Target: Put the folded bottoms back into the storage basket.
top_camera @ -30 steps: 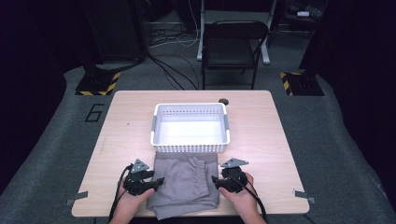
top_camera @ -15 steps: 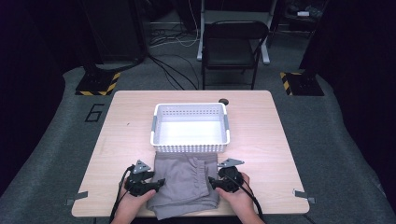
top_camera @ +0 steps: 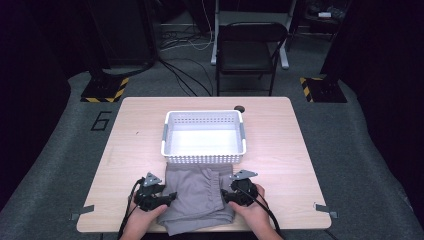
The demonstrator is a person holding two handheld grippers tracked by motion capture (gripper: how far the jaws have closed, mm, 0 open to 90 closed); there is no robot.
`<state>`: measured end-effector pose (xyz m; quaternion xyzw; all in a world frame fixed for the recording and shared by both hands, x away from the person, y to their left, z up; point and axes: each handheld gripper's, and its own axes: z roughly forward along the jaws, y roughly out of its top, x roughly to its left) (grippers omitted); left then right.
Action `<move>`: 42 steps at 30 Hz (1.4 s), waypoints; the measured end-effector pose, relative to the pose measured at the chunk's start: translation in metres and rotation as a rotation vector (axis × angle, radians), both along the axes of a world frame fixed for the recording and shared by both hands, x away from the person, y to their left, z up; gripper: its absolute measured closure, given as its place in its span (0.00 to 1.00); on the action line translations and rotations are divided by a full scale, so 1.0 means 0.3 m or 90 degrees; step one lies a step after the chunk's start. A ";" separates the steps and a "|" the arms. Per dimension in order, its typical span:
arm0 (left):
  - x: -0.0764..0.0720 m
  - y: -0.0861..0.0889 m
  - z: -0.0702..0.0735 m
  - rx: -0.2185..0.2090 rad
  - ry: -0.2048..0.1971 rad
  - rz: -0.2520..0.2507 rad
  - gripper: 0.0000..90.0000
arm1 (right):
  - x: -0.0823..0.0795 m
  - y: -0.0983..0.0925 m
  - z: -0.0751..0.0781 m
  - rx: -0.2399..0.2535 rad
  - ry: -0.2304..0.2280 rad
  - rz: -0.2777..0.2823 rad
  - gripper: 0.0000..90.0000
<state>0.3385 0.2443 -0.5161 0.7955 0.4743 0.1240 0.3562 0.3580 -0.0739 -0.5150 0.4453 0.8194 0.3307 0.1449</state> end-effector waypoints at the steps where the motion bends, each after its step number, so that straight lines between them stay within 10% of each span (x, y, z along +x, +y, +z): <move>1: 0.000 0.001 0.000 0.001 0.002 -0.004 0.44 | -0.001 0.002 0.000 -0.003 -0.003 0.004 0.46; 17: -0.005 -0.006 -0.002 0.022 -0.008 -0.010 0.42 | -0.019 0.008 0.003 0.017 0.006 0.025 0.75; 25: -0.010 -0.013 -0.003 0.018 -0.010 0.003 0.42 | -0.008 -0.035 0.003 0.074 0.066 0.037 0.94; 42: -0.024 -0.040 -0.002 0.046 -0.017 0.000 0.45 | -0.021 -0.017 0.009 0.049 0.055 0.034 0.91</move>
